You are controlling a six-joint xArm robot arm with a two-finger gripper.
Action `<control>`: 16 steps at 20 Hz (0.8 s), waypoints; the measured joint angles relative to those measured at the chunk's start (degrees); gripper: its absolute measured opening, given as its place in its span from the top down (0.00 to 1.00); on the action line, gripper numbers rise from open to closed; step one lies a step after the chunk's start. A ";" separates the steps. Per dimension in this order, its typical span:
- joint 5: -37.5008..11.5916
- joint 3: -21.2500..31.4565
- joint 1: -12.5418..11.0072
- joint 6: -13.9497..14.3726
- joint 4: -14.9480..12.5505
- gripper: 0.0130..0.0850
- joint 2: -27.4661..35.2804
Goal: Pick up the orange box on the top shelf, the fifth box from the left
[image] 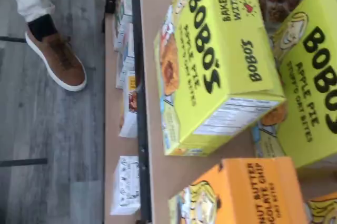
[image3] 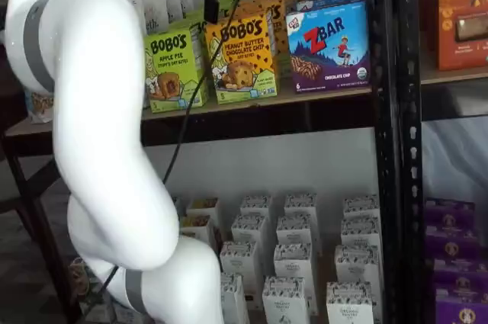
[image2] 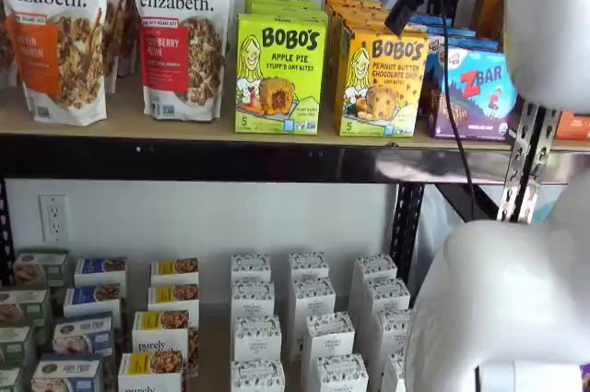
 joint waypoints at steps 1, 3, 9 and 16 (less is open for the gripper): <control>-0.35 -0.32 0.18 0.04 -0.26 0.00 0.37; -0.87 -0.96 0.57 0.12 -0.92 0.00 1.17; -4.15 0.15 1.56 0.02 -2.15 0.00 1.47; -7.07 1.84 2.73 -0.36 -5.35 0.00 1.23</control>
